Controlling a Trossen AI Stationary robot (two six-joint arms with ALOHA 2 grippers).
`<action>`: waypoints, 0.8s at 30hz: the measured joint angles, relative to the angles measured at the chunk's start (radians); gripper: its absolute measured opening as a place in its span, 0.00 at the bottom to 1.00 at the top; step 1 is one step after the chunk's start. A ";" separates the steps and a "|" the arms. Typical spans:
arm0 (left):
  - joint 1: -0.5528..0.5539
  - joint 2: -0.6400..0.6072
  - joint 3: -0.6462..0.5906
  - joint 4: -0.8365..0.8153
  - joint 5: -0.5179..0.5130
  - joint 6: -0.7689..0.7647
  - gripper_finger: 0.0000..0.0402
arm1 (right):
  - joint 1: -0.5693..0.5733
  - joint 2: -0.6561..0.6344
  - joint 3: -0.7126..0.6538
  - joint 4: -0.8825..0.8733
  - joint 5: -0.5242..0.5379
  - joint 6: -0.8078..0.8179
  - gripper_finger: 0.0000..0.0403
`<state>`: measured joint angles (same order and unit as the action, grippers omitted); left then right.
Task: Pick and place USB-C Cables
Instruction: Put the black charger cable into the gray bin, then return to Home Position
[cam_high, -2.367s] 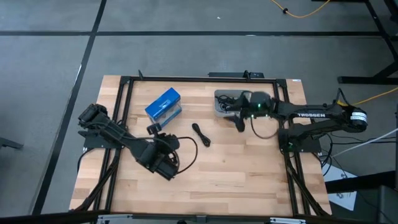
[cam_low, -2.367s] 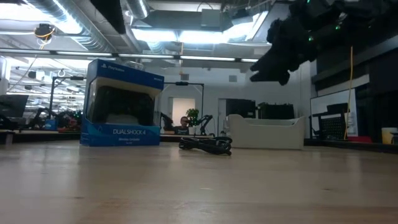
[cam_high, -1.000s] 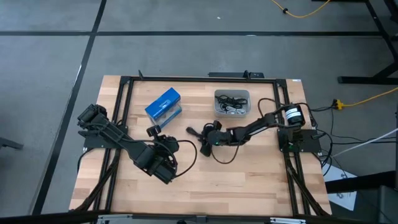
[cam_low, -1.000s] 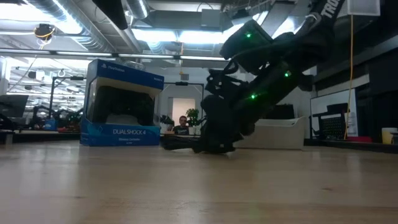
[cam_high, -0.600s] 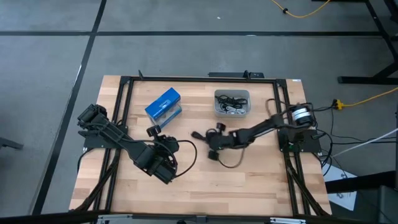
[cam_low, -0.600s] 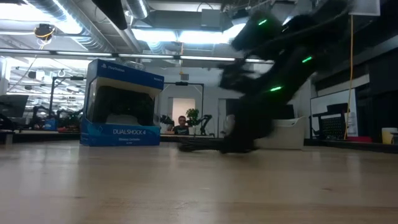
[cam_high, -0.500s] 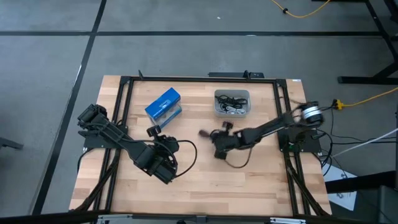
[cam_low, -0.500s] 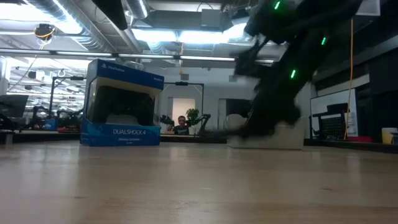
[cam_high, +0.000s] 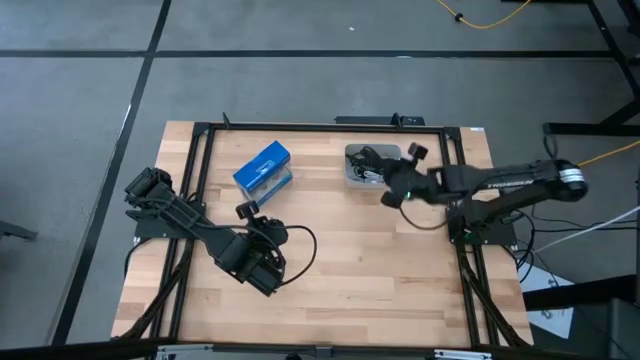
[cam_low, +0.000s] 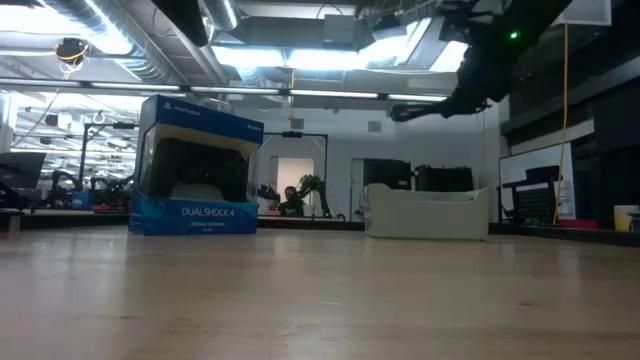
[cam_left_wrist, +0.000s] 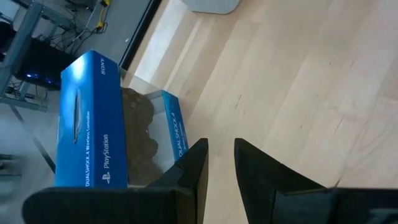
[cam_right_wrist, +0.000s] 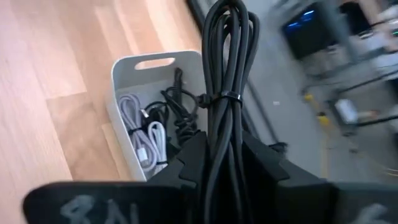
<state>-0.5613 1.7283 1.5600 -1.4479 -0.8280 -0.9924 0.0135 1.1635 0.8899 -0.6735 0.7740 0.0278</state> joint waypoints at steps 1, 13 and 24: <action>0.000 0.000 0.000 0.000 0.000 0.000 0.18 | -0.039 -0.005 0.000 0.019 -0.055 -0.035 0.17; 0.000 0.000 0.000 0.003 0.007 0.005 0.18 | -0.390 0.132 0.000 0.083 -0.461 -0.248 0.17; 0.000 0.000 0.000 0.003 0.007 0.007 0.18 | -0.470 0.210 0.000 0.093 -0.551 -0.193 0.55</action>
<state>-0.5613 1.7283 1.5597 -1.4446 -0.8211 -0.9857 -0.4564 1.3739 0.8894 -0.5804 0.2231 -0.1647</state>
